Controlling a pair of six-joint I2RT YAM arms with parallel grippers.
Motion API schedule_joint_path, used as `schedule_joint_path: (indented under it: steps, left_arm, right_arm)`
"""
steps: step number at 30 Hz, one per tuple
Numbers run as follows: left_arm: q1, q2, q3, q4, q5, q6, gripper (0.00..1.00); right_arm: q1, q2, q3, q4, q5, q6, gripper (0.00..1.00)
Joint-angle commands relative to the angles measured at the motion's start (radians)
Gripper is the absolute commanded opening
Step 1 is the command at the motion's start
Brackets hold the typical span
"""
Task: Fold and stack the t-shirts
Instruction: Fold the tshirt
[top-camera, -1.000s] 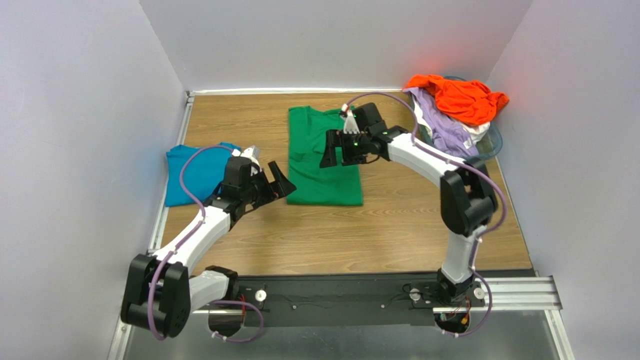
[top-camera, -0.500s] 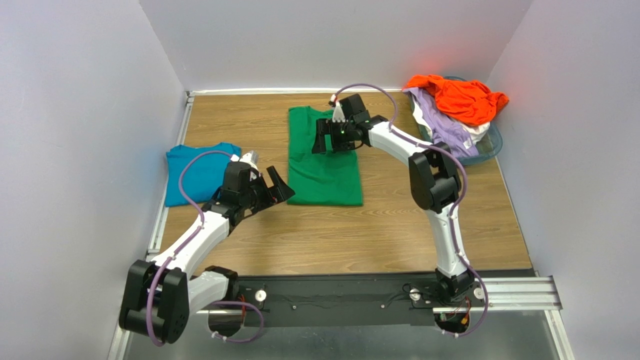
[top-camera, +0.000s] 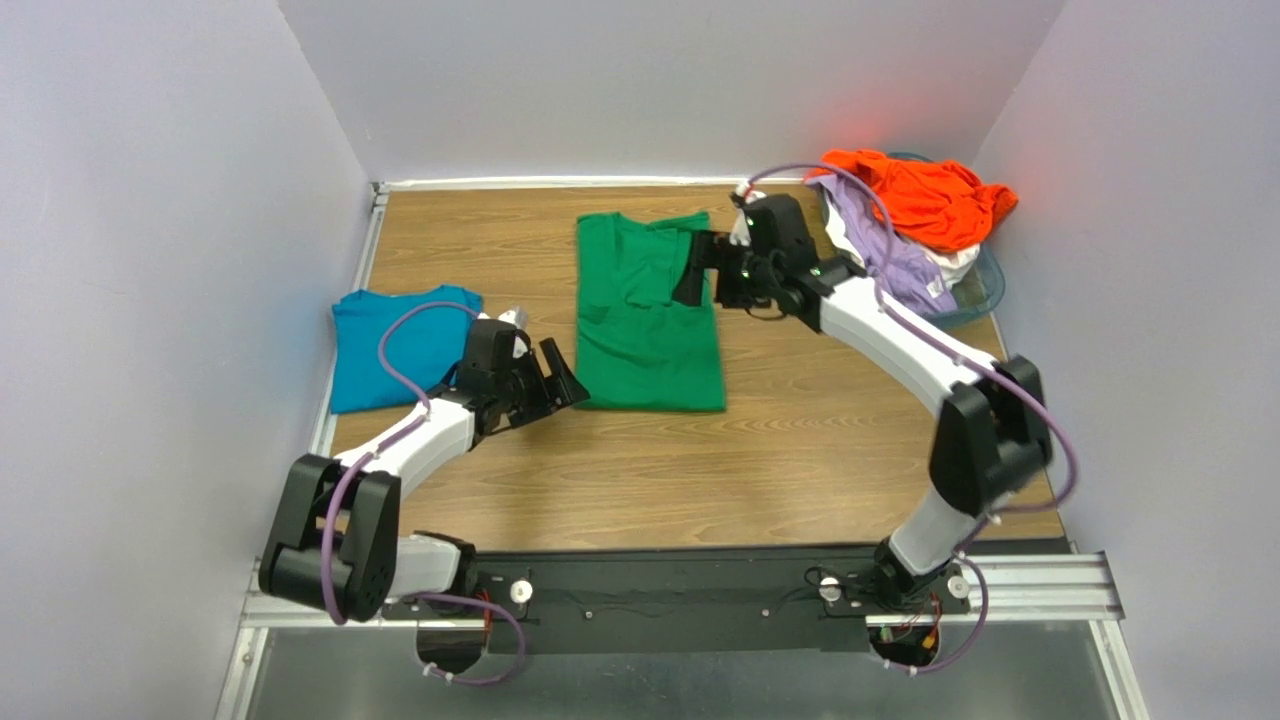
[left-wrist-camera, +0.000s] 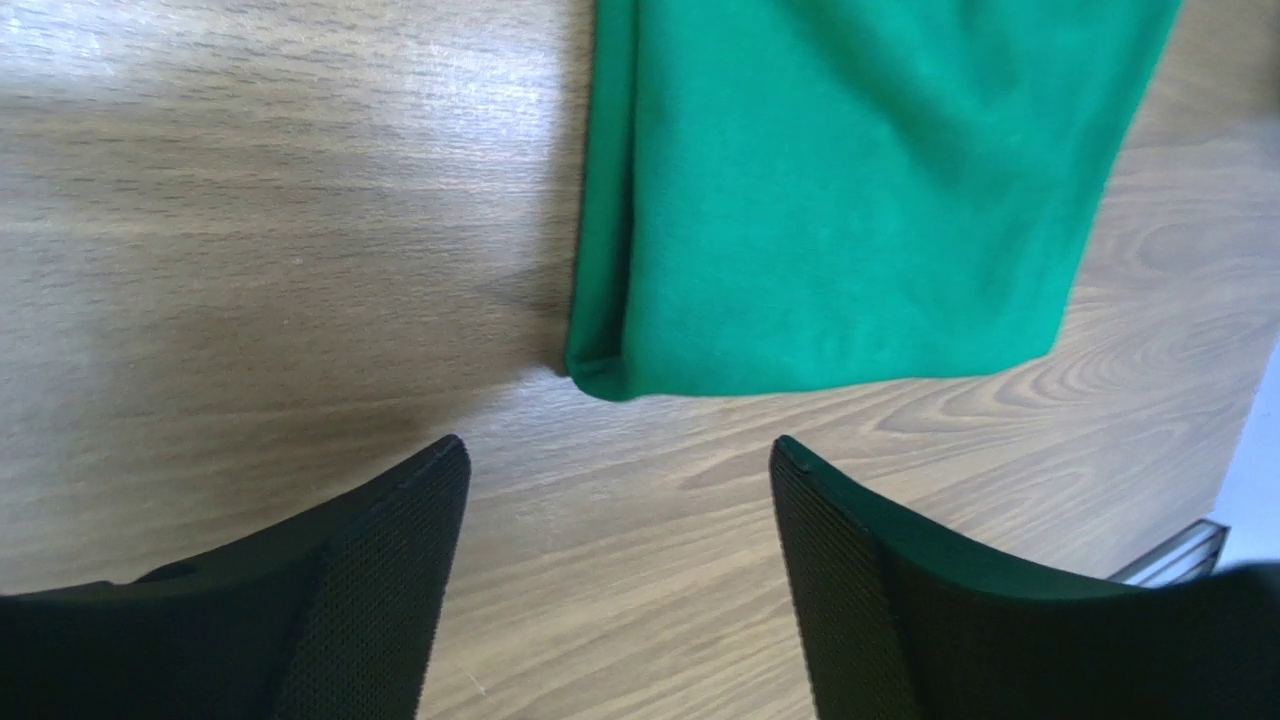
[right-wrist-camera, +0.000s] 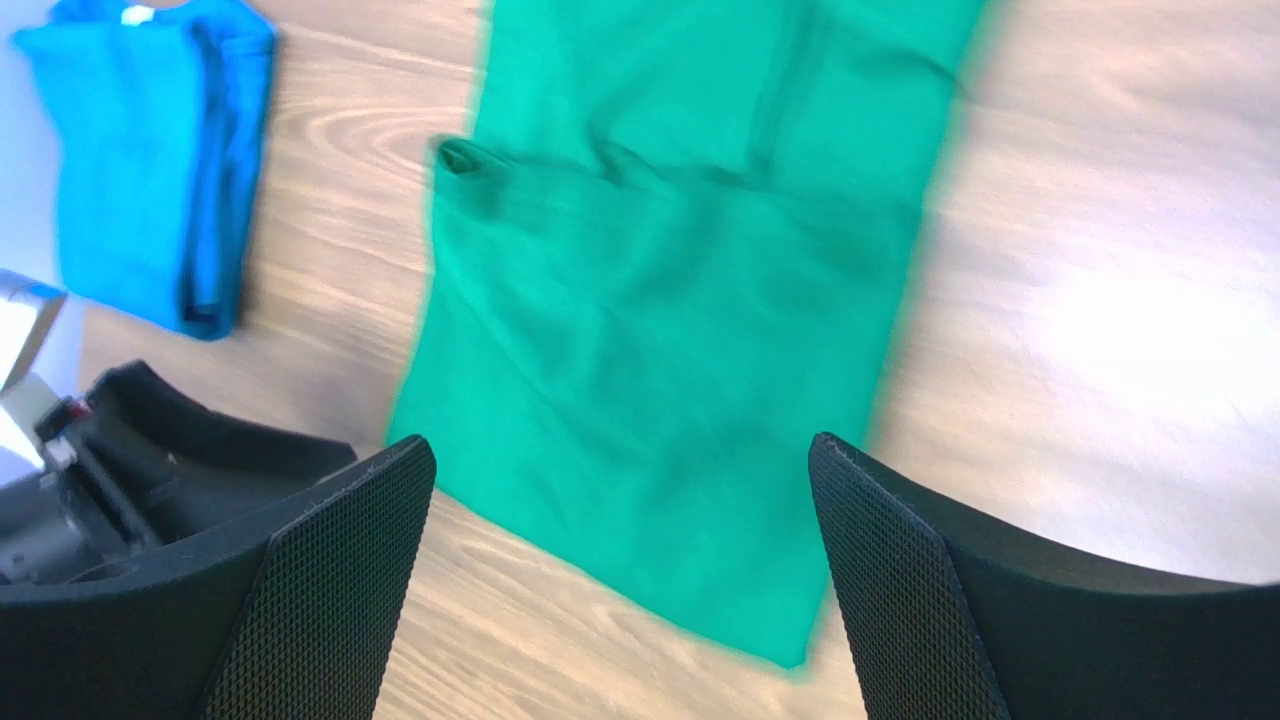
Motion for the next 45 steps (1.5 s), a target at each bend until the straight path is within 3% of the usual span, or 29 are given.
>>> schedule_joint_path:
  steps: [1, 6, 16, 19, 20, 33, 36, 37, 39, 45]
  left_arm:
    - [0.004, 0.059, 0.02, 0.056, 0.023, 0.023, 0.75]
    - [0.004, 0.13, 0.032, 0.076, 0.028, 0.029, 0.59]
    - [0.004, 0.22, 0.068, 0.119, 0.028, 0.04, 0.42]
    - [0.004, 0.246, 0.074, 0.123, 0.043, 0.046, 0.16]
    - [0.004, 0.252, 0.072, 0.123, 0.051, 0.047, 0.01]
    - [0.004, 0.183, -0.018, 0.128, 0.04, 0.026, 0.0]
    - [0.004, 0.188, -0.021, 0.129, 0.042, 0.026, 0.0]
    - [0.004, 0.188, -0.02, 0.129, 0.042, 0.026, 0.0]
    - [0.004, 0.186, -0.021, 0.129, 0.042, 0.028, 0.0]
    - [0.004, 0.182, -0.028, 0.129, 0.038, 0.028, 0.0]
  right_arm:
    - [0.002, -0.13, -0.183, -0.019, 0.171, 0.08, 1.0]
    - [0.0, -0.275, -0.369, -0.02, 0.116, 0.126, 1.0]
    - [0.0, -0.413, -0.544, -0.017, 0.059, 0.17, 1.0]
    - [0.0, -0.416, -0.559, -0.017, 0.039, 0.164, 1.0]
    - [0.0, -0.413, -0.562, -0.017, 0.036, 0.167, 1.0]
    - [0.009, -0.254, -0.575, 0.098, -0.057, 0.218, 0.94]
    - [0.012, -0.203, -0.576, 0.142, -0.08, 0.22, 0.88]
    - [0.014, -0.189, -0.573, 0.155, -0.088, 0.223, 0.79]
    - [0.017, -0.151, -0.564, 0.156, -0.103, 0.22, 0.71]
    - [0.028, -0.134, -0.607, 0.161, -0.087, 0.218, 0.66]
